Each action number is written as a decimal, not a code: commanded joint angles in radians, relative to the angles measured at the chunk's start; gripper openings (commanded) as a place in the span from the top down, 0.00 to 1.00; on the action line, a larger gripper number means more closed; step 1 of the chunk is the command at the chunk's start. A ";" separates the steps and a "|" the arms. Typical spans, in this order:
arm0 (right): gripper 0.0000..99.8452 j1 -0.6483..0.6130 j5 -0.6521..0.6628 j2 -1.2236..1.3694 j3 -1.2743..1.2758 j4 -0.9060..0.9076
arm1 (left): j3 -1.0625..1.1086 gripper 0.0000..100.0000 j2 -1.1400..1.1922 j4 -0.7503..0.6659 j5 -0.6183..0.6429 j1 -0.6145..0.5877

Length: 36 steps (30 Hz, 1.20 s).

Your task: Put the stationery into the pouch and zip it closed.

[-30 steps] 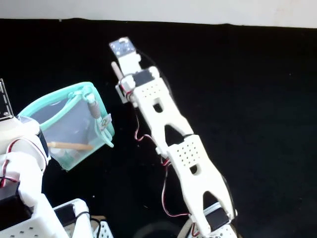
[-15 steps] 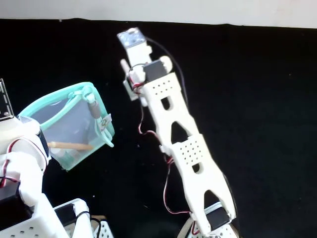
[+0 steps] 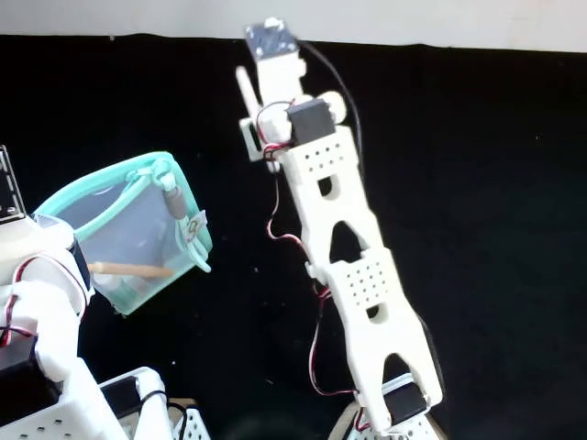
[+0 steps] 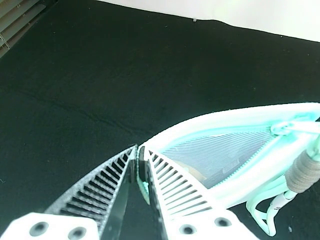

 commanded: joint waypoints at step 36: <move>0.99 -0.424 -0.160 -0.547 -0.119 -0.205 | 0.022 0.99 0.007 0.009 -0.003 -0.005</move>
